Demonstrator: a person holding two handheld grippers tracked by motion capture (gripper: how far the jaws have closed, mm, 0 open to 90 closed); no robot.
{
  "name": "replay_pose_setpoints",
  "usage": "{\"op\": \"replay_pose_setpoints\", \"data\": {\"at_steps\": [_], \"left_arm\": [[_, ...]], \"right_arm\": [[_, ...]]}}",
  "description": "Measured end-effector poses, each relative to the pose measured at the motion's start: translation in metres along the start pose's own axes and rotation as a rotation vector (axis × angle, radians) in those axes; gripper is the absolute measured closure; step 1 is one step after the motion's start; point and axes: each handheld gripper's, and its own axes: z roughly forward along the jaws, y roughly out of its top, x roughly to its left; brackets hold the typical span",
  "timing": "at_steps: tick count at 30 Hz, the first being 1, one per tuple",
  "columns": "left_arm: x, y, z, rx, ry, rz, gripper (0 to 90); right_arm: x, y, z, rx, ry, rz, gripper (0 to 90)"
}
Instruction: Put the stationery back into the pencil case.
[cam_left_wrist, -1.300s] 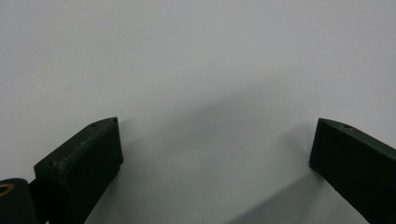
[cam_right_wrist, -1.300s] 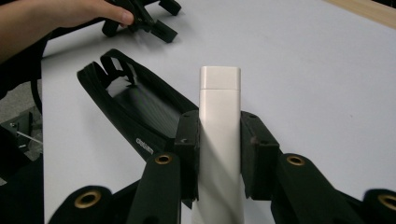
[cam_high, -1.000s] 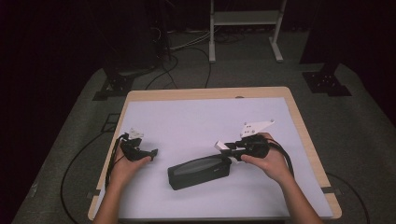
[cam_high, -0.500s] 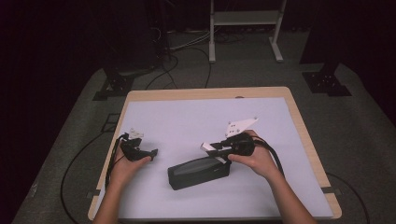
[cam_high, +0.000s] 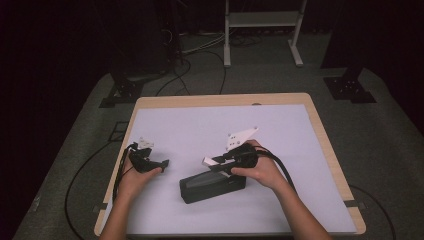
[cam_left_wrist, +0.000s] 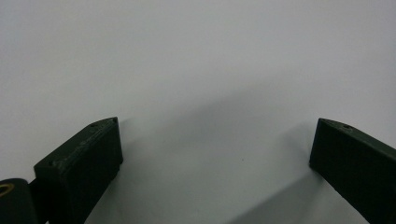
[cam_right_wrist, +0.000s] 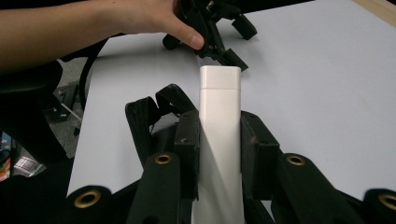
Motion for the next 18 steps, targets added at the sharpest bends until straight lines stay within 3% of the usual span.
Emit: {"op": "replay_pose_setpoints", "data": {"at_steps": [9, 18], "left_arm": [[0.0, 0.0, 0.0, 0.0, 0.0, 0.0, 1.6], [0.0, 0.0, 0.0, 0.0, 0.0, 0.0, 1.6]], "right_arm": [[0.003, 0.002, 0.017, 0.021, 0.017, -0.028, 70.1], [0.005, 0.0, 0.023, 0.039, 0.03, -0.04, 69.2]]}}
